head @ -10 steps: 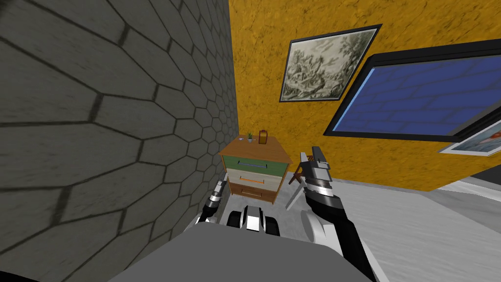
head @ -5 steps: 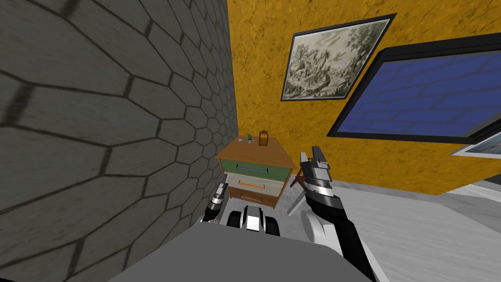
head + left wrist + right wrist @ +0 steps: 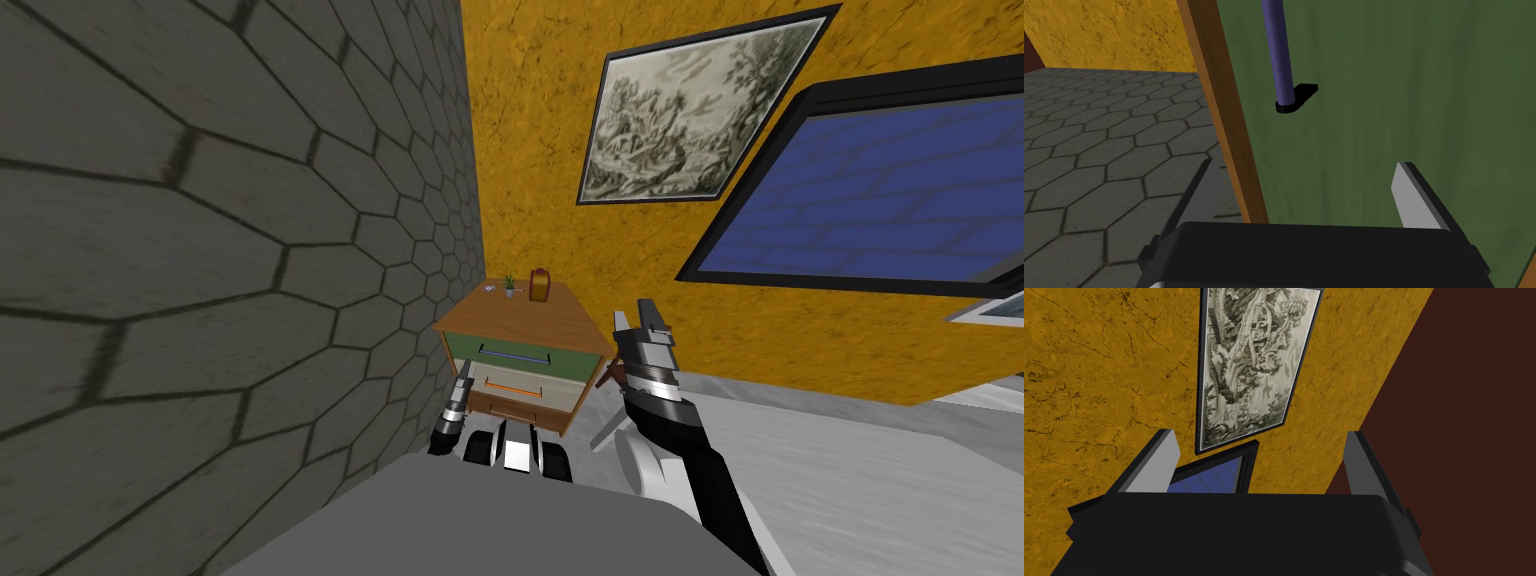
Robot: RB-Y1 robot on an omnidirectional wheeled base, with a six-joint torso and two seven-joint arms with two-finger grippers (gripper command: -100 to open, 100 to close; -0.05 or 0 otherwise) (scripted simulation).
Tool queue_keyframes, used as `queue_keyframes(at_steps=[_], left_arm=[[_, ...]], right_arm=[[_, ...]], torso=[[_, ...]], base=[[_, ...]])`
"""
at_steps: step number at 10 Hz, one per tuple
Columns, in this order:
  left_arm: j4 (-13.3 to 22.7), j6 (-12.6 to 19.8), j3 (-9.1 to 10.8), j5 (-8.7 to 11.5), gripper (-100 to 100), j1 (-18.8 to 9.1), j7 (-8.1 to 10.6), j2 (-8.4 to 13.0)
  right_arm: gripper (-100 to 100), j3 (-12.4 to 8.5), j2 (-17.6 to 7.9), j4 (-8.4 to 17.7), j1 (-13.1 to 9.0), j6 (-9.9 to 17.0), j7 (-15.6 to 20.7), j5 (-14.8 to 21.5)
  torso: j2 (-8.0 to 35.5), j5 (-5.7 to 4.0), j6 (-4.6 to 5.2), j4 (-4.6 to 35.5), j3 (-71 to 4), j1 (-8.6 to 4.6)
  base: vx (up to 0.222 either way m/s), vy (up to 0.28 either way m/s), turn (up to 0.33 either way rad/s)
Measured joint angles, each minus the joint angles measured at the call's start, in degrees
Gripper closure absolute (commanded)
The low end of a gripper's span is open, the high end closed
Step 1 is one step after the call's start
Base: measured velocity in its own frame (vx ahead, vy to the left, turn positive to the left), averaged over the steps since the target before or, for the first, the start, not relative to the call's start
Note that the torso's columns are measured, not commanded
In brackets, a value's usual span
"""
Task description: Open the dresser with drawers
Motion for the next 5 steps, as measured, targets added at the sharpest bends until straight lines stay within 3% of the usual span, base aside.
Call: queue_keyframes(at_steps=[3, 5], left_arm=[[1.34, -0.94, -0.08, -0.07, -100, -0.2, 0.1, -4.08], [1.32, -1.03, -0.13, -0.09, -100, -0.05, 0.2, -5.13]], right_arm=[[0, 0.0, 0.0, 0.0, -0.01, 0.0, 0.0, 0.0], [0, 0.0, 0.0, 0.0, -0.01, 0.0, 0.0, 0.0]], torso=[[-0.02, -0.01, 0.0, -0.01, -0.01, -0.02], [-0.03, -0.01, 0.0, -0.01, -0.02, 0.0]], base=[[0.033, 0.002, 0.0], [-0.001, 0.001, 0.012]])
